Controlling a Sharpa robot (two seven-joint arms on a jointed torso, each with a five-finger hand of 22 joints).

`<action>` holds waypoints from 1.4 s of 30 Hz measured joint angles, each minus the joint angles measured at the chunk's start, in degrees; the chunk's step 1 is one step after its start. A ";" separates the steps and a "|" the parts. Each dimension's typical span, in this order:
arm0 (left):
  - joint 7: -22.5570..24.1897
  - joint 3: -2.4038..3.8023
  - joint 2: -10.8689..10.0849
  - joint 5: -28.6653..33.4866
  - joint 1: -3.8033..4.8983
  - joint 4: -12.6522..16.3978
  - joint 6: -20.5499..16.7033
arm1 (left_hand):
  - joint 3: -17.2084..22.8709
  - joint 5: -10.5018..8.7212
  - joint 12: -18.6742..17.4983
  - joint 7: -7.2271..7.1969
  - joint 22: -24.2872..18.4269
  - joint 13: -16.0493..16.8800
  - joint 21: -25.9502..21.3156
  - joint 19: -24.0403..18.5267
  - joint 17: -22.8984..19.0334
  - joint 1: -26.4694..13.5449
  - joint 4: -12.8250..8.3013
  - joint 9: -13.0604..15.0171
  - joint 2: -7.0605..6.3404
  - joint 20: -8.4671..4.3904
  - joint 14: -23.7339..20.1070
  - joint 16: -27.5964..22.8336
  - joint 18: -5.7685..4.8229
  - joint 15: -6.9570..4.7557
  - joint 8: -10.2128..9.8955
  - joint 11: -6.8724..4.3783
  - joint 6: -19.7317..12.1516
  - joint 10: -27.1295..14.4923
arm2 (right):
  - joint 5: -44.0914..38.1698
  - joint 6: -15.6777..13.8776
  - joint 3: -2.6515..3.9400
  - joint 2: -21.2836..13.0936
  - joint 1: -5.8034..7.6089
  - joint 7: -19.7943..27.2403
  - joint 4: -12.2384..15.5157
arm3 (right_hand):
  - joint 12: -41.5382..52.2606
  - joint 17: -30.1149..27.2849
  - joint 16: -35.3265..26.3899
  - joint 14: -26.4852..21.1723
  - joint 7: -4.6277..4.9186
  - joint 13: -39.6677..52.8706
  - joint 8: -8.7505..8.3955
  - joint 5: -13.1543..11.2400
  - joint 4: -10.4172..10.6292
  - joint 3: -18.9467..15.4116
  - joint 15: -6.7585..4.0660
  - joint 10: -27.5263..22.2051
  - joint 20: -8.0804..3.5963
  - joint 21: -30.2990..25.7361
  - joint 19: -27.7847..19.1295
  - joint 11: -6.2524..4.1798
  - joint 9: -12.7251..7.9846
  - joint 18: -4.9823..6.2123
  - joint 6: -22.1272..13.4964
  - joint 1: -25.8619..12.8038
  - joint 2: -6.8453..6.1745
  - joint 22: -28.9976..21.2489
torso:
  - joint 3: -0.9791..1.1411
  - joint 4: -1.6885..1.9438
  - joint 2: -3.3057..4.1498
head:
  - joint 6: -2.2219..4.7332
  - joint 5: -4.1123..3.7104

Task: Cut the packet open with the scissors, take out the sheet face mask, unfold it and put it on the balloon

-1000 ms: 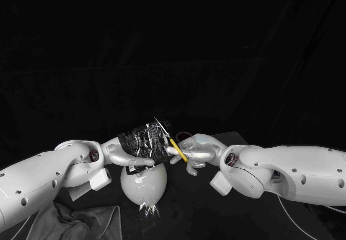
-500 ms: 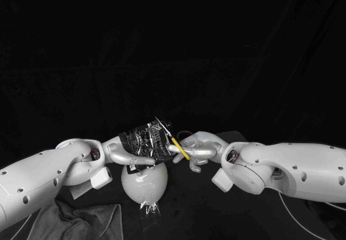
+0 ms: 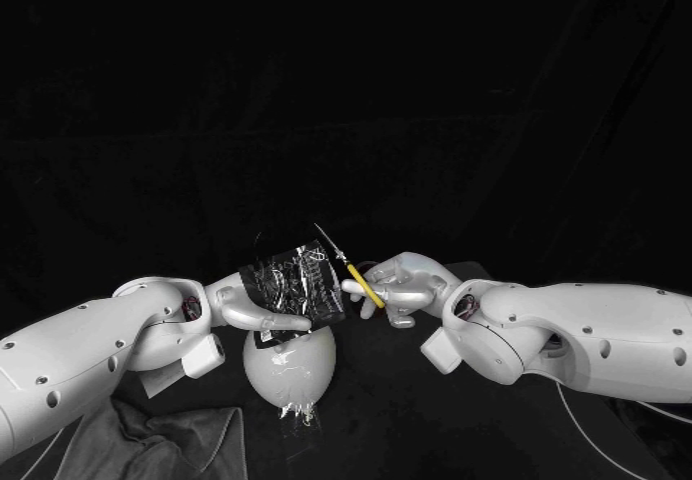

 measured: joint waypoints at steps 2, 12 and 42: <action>-0.02 0.00 0.00 -0.06 0.00 0.00 0.00 | 0.00 0.17 0.00 -0.05 0.00 0.00 0.00 0.00 0.00 0.00 0.00 0.00 0.00 0.00 0.00 0.00 -0.01 0.00 0.00 0.00 -0.05 0.00 | 0.21 -0.65 0.00 0.01 0.00 0.29 -0.17 | 2.78 0.41 0.39 -0.06 -0.33 8.44 2.25 0.00 0.20 -0.20 -0.07 -0.40 -0.70 1.37 0.70 -0.39 3.04 -0.19 -0.33 0.00 0.00 0.00 | -0.02 0.00 0.00 | 0.00 0.00; -0.03 0.00 -0.21 -0.17 0.01 0.04 -0.05 | 0.00 0.19 0.00 0.15 -0.01 0.00 0.00 0.00 -0.01 -0.05 0.00 0.00 -0.05 0.00 -0.23 0.00 -0.05 -0.05 0.00 0.00 0.15 0.00 | 1.76 -4.24 0.00 -0.69 0.01 1.38 -0.86 | 3.51 0.66 1.81 0.04 -1.23 23.61 6.96 0.00 -0.40 -0.29 -1.39 -0.91 -1.65 4.63 2.71 -0.88 9.92 -0.91 -1.24 -0.19 0.18 -0.03 | -0.05 0.03 0.01 | 0.04 -0.09; 1.41 -0.26 -11.01 10.81 -0.15 8.57 -7.08 | 0.18 0.21 0.00 0.12 0.11 0.00 -0.01 -0.21 -1.21 -0.09 -0.18 0.00 0.40 0.21 -0.46 -0.28 -0.22 -0.20 -0.40 0.02 0.12 -0.02 | 4.55 -5.97 -0.91 -4.38 -2.68 7.13 -2.63 | 4.12 0.51 1.75 -0.04 -2.33 14.21 4.50 0.00 -1.80 -1.53 -1.85 -1.43 -1.32 3.48 2.36 -1.39 10.34 -1.32 -1.98 0.35 -0.36 -0.01 | -0.29 0.30 0.02 | -2.10 2.09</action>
